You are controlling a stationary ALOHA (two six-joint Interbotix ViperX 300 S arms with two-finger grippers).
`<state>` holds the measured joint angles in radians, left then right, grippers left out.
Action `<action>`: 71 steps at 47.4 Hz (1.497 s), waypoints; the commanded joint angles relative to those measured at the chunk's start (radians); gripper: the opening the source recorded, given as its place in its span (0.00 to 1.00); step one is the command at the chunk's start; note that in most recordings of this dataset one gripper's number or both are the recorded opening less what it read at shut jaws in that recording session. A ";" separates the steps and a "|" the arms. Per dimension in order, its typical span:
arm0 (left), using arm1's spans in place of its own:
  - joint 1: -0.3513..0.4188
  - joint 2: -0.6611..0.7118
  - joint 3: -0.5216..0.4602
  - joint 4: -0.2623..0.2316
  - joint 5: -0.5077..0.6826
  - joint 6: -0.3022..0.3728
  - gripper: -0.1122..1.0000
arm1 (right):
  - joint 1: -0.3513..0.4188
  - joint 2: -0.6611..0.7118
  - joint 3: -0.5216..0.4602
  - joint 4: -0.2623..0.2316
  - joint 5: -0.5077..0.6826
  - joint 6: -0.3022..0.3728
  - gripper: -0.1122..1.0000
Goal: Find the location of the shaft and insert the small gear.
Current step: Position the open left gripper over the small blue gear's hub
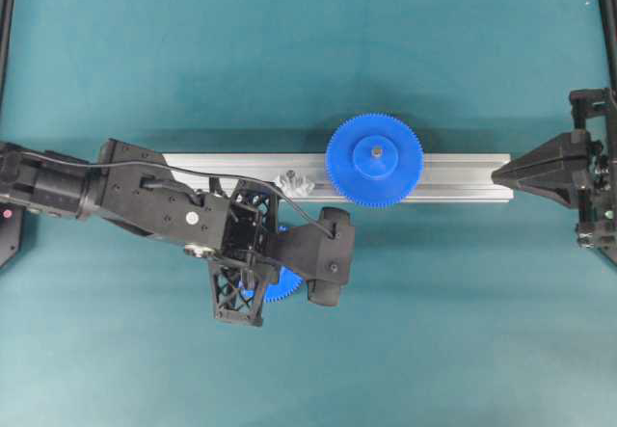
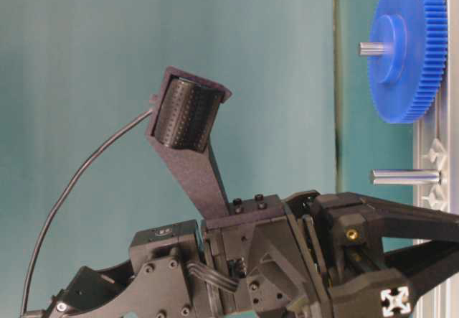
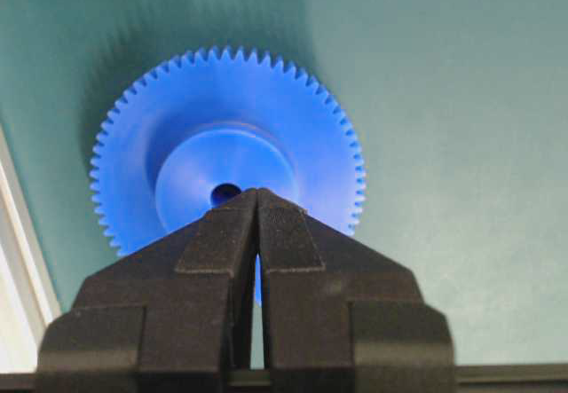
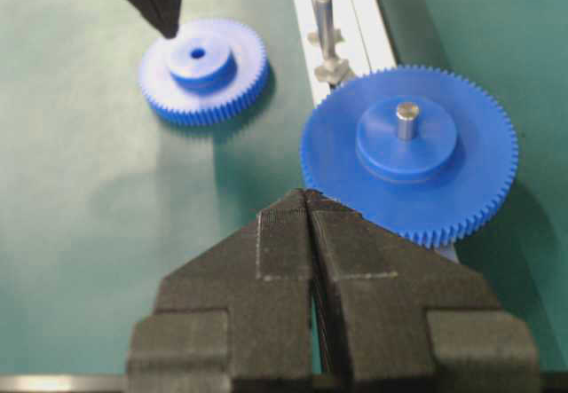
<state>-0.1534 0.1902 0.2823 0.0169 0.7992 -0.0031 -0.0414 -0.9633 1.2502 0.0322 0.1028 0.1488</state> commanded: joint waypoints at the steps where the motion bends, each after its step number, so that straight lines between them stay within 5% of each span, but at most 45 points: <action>1: -0.005 -0.015 -0.021 0.003 0.009 0.000 0.08 | -0.002 0.005 -0.012 0.002 -0.005 0.006 0.10; 32: 0.003 -0.015 -0.020 0.005 0.006 0.000 0.12 | -0.002 -0.008 -0.012 0.000 -0.003 0.006 0.10; 36: 0.003 -0.015 -0.018 0.005 0.006 -0.002 0.22 | -0.002 -0.009 -0.012 0.000 -0.003 0.006 0.10; 46: 0.005 -0.012 -0.025 0.005 0.003 -0.014 0.74 | -0.002 -0.014 -0.009 0.000 -0.003 0.006 0.10; 51: 0.008 -0.005 -0.021 0.005 0.008 -0.015 0.93 | -0.002 -0.014 -0.009 0.000 -0.003 0.006 0.10; 71: 0.048 0.014 -0.038 0.005 0.012 -0.014 0.94 | -0.002 -0.017 -0.009 0.000 -0.003 0.006 0.10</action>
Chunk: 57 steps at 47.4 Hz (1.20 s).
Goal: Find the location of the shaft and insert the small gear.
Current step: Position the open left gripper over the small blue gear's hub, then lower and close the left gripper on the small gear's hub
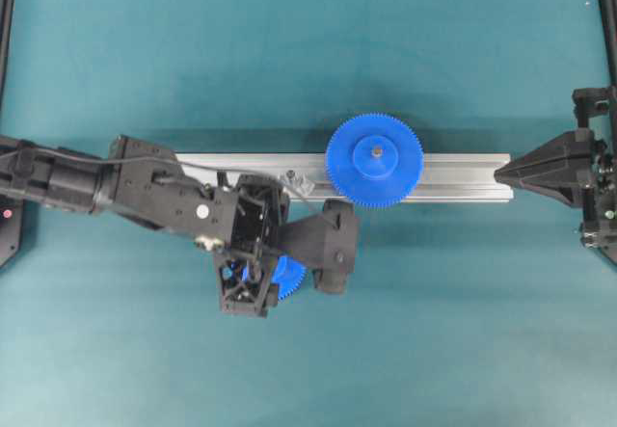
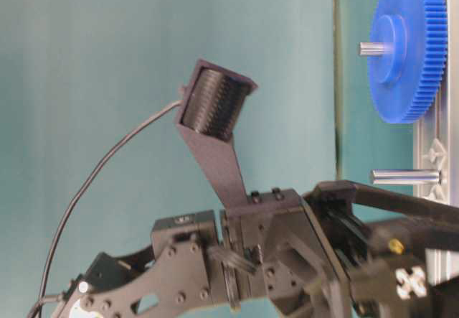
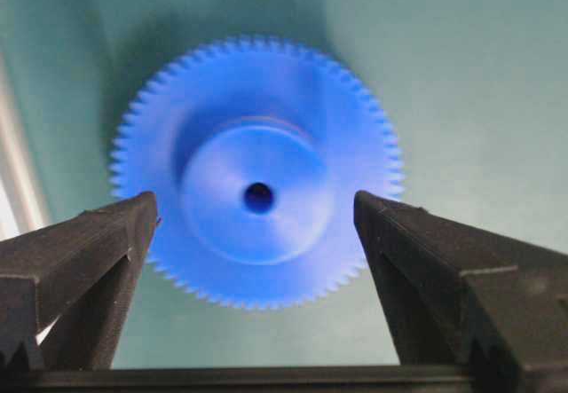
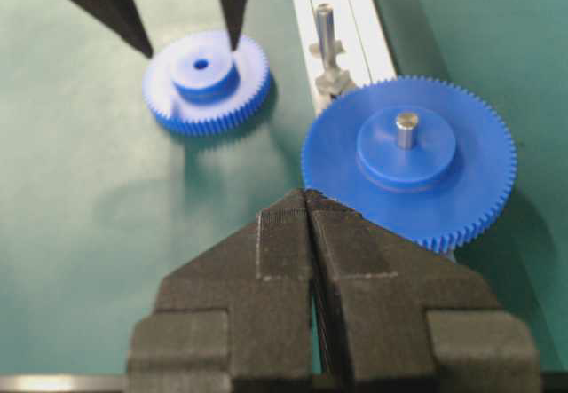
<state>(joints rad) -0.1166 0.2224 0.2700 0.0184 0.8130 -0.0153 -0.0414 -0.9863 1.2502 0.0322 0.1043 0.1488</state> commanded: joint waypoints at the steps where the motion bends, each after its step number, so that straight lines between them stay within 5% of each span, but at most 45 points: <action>1: 0.011 -0.018 -0.026 0.003 -0.003 0.000 0.94 | -0.002 0.006 -0.009 0.000 -0.005 0.006 0.10; 57: -0.012 0.044 -0.025 0.003 0.000 -0.003 0.94 | -0.002 0.006 -0.009 0.000 -0.006 0.008 0.10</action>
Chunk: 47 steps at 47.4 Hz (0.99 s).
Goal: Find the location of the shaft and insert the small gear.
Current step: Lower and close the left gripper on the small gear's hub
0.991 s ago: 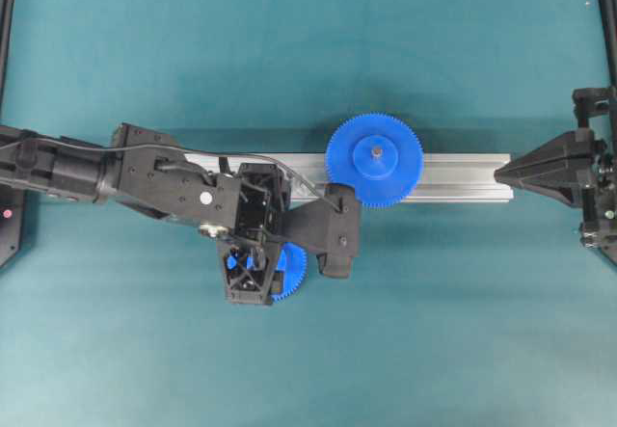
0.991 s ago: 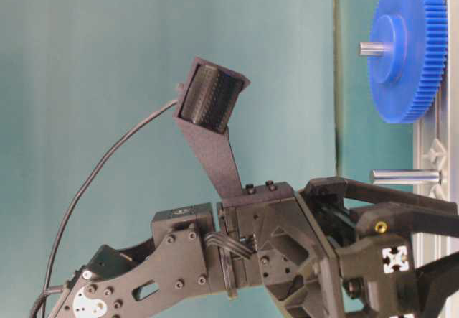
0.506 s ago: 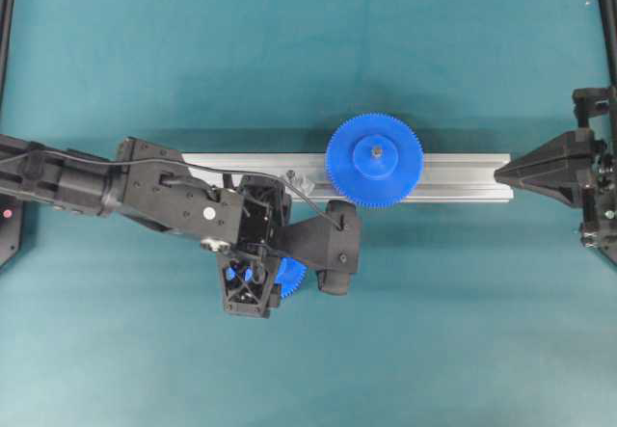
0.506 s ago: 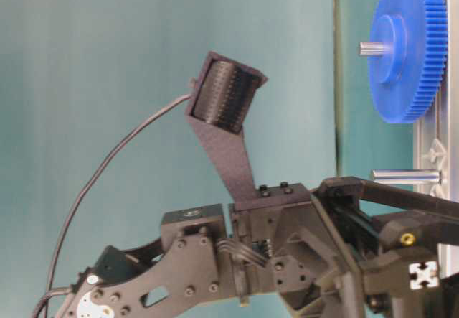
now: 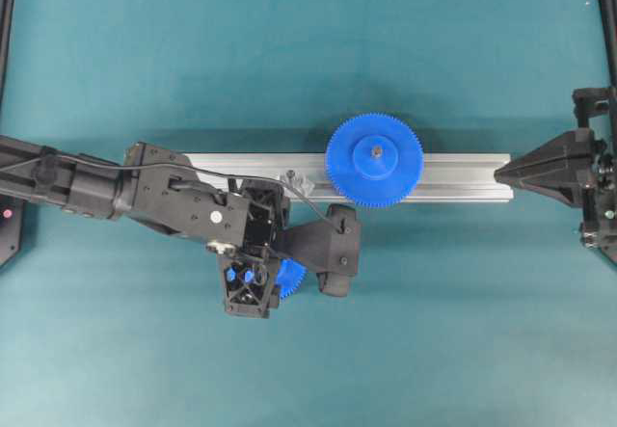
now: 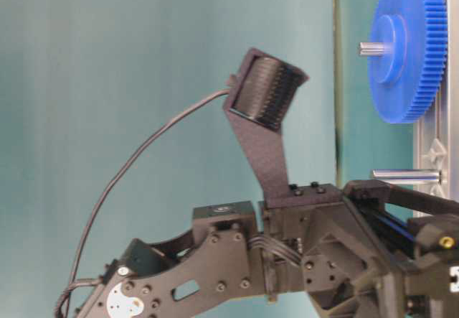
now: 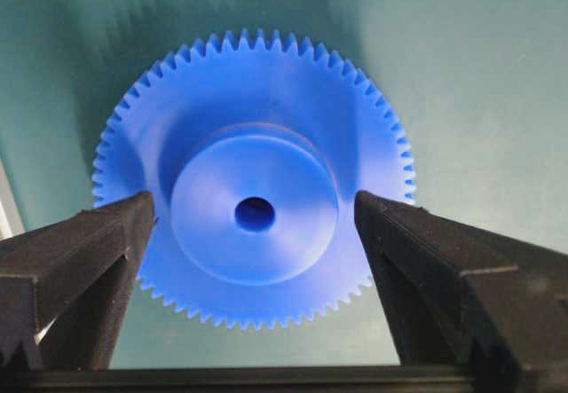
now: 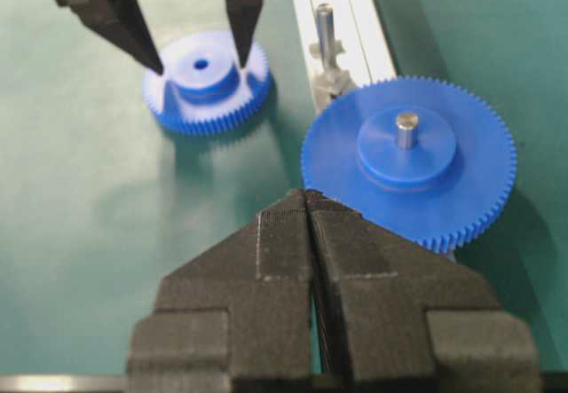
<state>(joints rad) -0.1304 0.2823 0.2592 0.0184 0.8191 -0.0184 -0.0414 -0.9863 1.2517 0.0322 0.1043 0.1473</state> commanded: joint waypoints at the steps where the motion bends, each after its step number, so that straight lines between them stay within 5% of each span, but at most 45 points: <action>1: 0.002 -0.015 -0.014 0.003 -0.008 0.000 0.94 | -0.002 0.006 -0.011 0.000 -0.005 0.009 0.10; 27: 0.006 -0.002 -0.012 0.003 -0.011 -0.003 0.91 | -0.002 0.006 -0.009 0.000 -0.005 0.009 0.10; 40: 0.005 0.005 -0.009 0.003 -0.002 0.005 0.68 | -0.002 0.006 -0.009 0.000 -0.005 0.009 0.10; 47: 0.005 0.005 -0.009 0.003 -0.003 0.006 0.68 | -0.002 0.006 -0.011 0.000 -0.006 0.009 0.10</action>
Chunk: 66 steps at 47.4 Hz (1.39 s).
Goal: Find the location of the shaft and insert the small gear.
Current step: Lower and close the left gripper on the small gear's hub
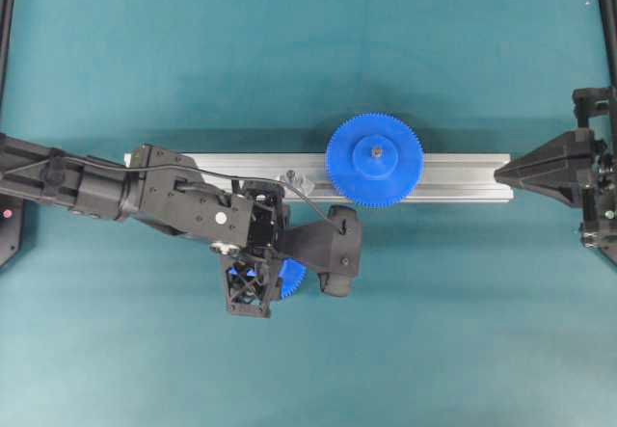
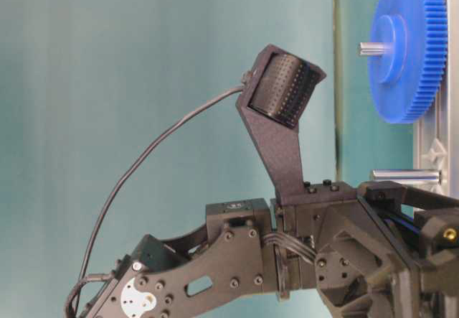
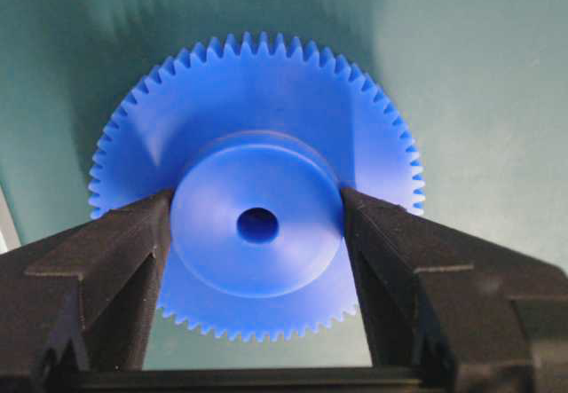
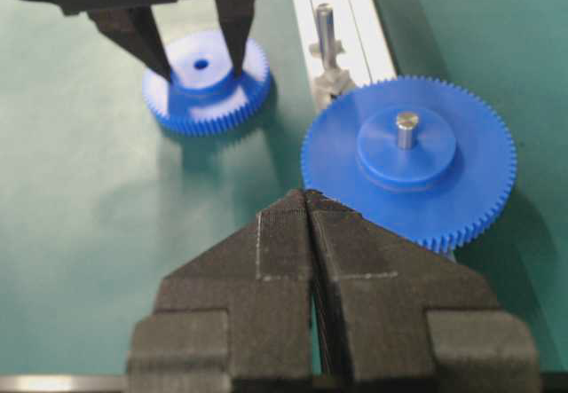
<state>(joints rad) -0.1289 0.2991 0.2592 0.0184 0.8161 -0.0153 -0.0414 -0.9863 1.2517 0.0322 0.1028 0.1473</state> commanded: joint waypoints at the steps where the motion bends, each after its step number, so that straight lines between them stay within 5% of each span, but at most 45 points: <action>1: 0.002 -0.011 -0.009 0.003 0.000 0.002 0.68 | -0.002 0.006 -0.011 0.000 -0.005 0.009 0.10; 54: 0.012 -0.133 -0.092 0.003 0.149 0.017 0.68 | -0.002 0.006 -0.011 0.000 -0.003 0.009 0.10; 66: 0.040 -0.198 -0.114 0.003 0.169 0.067 0.68 | -0.002 0.006 -0.011 0.000 -0.005 0.009 0.10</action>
<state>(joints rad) -0.1012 0.1549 0.1856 0.0199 0.9771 0.0460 -0.0414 -0.9863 1.2517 0.0322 0.1043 0.1473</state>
